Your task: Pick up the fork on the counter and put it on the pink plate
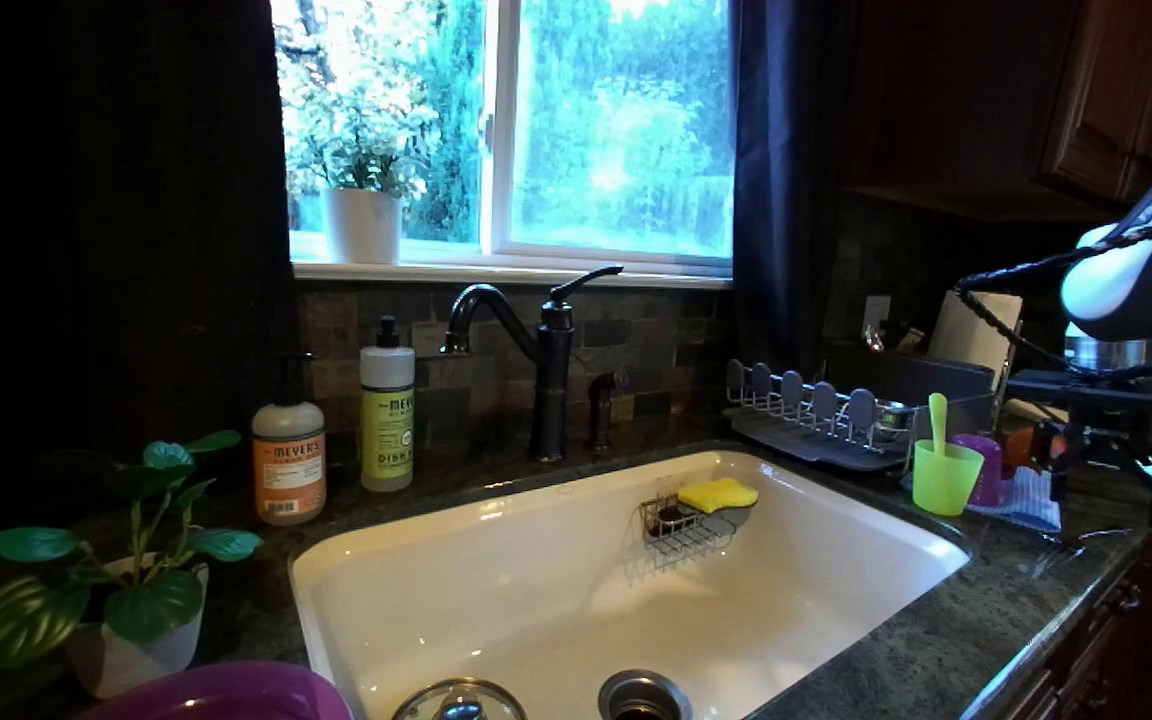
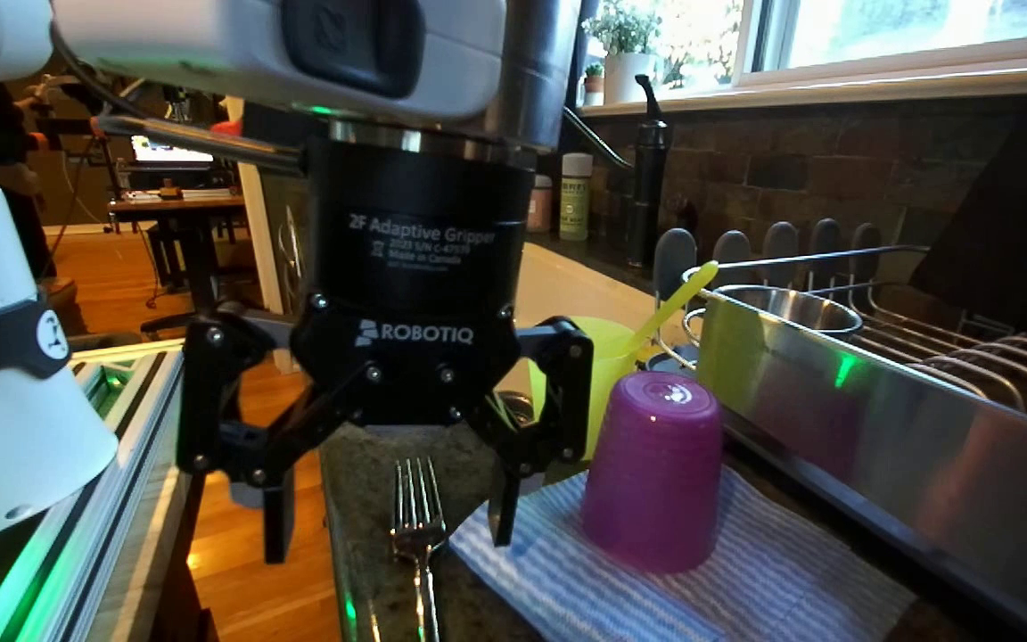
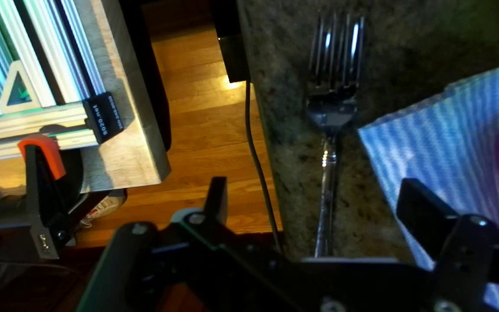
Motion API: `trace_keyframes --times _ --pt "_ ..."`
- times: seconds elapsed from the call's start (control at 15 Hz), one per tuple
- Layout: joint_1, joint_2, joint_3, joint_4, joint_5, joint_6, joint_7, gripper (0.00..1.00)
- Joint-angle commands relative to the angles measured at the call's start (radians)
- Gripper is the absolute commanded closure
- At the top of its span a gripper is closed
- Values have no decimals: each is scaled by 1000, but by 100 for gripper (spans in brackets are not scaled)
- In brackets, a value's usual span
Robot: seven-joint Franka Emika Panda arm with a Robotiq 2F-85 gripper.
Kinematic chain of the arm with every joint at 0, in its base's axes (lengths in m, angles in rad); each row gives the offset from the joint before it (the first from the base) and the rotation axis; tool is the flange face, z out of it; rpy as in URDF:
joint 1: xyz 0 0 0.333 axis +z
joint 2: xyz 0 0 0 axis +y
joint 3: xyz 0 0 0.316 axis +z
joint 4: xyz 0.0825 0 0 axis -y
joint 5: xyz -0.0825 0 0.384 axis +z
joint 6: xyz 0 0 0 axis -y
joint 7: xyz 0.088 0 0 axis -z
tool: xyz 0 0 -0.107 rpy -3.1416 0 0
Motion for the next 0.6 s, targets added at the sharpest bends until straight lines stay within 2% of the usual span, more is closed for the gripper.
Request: trace_keyframes --times 0.0,0.33,0.53 --pt "-28 -12 -13 -7 -41 -4 -50 0" --pt "-42 41 -10 0 -90 136 -24 1" --pt "-42 69 -7 0 -102 198 -1 12"
